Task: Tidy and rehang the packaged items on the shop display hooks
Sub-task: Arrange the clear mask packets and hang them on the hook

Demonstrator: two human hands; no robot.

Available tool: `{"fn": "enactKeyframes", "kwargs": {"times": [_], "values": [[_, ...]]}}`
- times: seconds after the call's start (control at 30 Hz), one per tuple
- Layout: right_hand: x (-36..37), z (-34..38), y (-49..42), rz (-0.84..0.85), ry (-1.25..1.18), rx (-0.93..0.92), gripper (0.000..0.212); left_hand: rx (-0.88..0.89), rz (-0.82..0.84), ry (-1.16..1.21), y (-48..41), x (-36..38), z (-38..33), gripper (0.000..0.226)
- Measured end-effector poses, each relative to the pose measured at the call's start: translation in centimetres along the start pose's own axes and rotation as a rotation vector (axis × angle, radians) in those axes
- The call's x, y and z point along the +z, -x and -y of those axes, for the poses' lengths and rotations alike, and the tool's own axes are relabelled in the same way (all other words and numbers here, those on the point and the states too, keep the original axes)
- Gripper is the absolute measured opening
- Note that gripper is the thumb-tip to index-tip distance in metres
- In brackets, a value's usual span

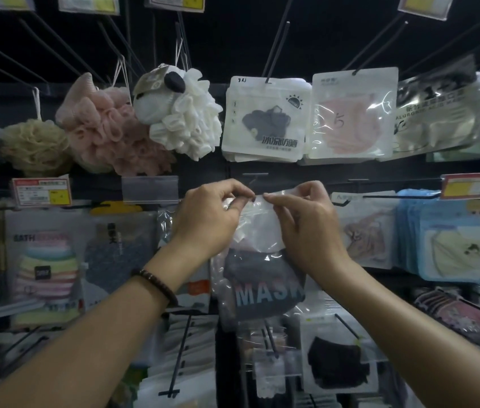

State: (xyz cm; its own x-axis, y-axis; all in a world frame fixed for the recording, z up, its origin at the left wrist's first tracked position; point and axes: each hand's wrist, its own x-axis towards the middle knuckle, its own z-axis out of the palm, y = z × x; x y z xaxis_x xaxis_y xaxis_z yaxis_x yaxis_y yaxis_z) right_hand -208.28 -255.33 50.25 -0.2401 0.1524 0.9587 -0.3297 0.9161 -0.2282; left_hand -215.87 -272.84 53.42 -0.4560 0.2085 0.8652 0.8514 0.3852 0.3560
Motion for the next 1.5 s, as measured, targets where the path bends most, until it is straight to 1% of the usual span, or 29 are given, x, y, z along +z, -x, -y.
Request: {"fn": "enactKeyframes", "kwargs": {"times": [0.1,0.17,0.2,0.27,0.33,0.4,0.53,0.73,0.83,0.9,0.93,1.0,1.03,1.07,1.13,1.17,1.23,1.3,1.4,1.47,1.5], "values": [[0.5,-0.1,0.3,0.137,0.072,0.102,0.031,-0.012,0.013,0.008,-0.1,0.5,1.0,0.01],[0.7,-0.2,0.3,0.254,0.142,0.133,0.047,0.02,0.019,-0.057,-0.4,1.3,2.0,0.018],[0.8,-0.3,0.3,0.32,0.195,0.136,0.057,0.021,0.046,-0.116,-0.3,1.7,2.5,0.025],[1.3,-0.6,0.3,0.444,0.318,0.144,0.072,-0.005,0.159,-0.248,0.0,2.4,3.5,0.048],[2.0,-0.9,0.2,0.531,0.392,0.174,0.078,-0.006,0.267,-0.345,0.7,3.1,4.3,0.073],[2.7,-1.0,0.1,0.597,0.395,0.211,0.08,0.001,0.323,-0.382,1.1,3.6,5.1,0.086],[3.7,-1.4,0.1,0.691,0.405,0.241,0.082,-0.013,0.413,-0.423,1.2,4.3,6.5,0.085],[4.2,-1.4,0.3,0.721,0.48,0.219,0.083,-0.007,0.456,-0.424,1.3,3.8,7.1,0.076],[3.6,-0.1,1.1,0.664,0.569,0.175,0.078,0.032,0.458,-0.382,2.3,2.0,6.9,0.076],[3.3,1.3,2.5,0.535,0.535,0.098,0.066,0.055,0.434,-0.353,3.6,-0.1,7.6,0.075],[3.2,2.0,3.5,0.441,0.469,0.046,0.055,0.071,0.42,-0.328,4.4,-1.4,8.3,0.068],[3.6,3.7,5.6,0.262,0.278,-0.056,0.038,0.104,0.43,-0.282,6.0,-4.3,10.3,0.046],[4.1,4.5,6.8,0.213,0.185,-0.089,0.032,0.099,0.473,-0.293,6.8,-5.8,11.4,0.035],[4.6,5.4,7.9,0.212,0.083,-0.091,0.025,0.076,0.53,-0.329,7.5,-7.3,12.6,0.028],[5.9,7.5,9.9,0.323,-0.111,0.041,0.011,0.013,0.643,-0.418,9.0,-9.9,15.0,0.023],[6.7,8.4,10.8,0.405,-0.177,0.122,0.009,-0.025,0.697,-0.455,9.6,-10.9,16.3,0.024],[8.7,9.7,12.5,0.561,-0.216,0.216,0.011,-0.084,0.804,-0.505,10.7,-12.6,18.8,0.034],[10.7,10.3,14.0,0.656,-0.232,0.282,0.013,-0.153,0.904,-0.515,11.5,-13.8,21.0,0.047],[12.7,11.0,15.7,0.7,-0.268,0.356,0.012,-0.246,0.95,-0.448,12.2,-14.9,24.0,0.069],[13.7,11.5,16.5,0.699,-0.249,0.392,0.013,-0.275,0.977,-0.424,12.3,-15.2,25.6,0.085],[14.2,11.8,16.8,0.697,-0.235,0.401,0.014,-0.275,0.989,-0.42,12.3,-15.2,26.1,0.089]]}}
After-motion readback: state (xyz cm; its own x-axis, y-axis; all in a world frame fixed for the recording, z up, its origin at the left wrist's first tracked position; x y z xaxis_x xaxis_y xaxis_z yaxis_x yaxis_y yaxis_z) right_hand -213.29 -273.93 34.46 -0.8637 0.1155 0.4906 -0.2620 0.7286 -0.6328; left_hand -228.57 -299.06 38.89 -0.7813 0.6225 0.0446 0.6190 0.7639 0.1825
